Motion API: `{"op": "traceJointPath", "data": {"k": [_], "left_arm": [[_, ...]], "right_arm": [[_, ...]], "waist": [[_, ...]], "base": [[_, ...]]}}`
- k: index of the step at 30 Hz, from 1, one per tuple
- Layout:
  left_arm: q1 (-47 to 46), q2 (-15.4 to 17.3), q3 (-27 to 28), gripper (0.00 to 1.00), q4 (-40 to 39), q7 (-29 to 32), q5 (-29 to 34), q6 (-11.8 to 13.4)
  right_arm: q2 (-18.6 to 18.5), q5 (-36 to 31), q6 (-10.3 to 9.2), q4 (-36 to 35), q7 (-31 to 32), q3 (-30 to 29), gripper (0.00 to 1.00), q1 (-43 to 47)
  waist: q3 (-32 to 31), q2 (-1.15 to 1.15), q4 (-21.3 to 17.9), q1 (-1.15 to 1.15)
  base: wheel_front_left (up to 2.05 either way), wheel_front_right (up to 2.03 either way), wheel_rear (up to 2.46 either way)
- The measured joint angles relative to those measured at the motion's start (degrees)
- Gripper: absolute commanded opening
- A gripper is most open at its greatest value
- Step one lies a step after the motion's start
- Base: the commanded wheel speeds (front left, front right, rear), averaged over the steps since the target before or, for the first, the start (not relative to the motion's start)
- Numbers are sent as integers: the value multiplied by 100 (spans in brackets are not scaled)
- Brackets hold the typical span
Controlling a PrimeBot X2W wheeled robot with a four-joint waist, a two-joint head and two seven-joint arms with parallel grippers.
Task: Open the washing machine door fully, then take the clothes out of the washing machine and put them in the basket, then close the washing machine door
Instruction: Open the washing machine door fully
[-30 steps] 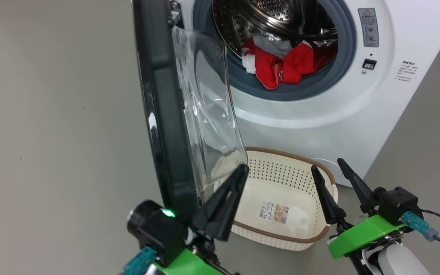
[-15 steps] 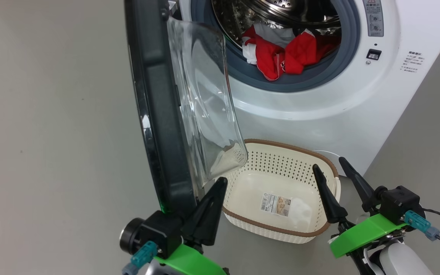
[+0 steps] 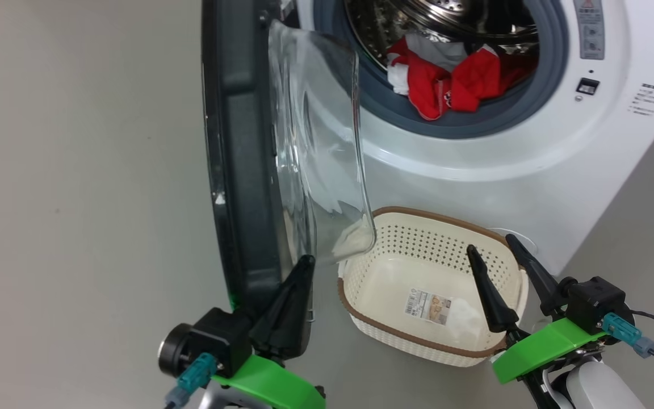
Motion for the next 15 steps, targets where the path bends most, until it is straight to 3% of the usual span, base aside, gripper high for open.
{"op": "traceJointPath", "data": {"k": [6, 15], "left_arm": [[81, 112, 166, 0, -19, 9, -31, 115], [125, 331, 566, 0, -58, 47, -36, 480]], "right_arm": [[-27, 3, 0, 7, 0, -9, 100, 0], [-86, 29, 0, 41, 0, 67, 100, -10]], "waist": [[2, 0, 180, 0], [109, 0, 409, 0]], "base": [[0, 0, 0], [0, 0, 0]]}}
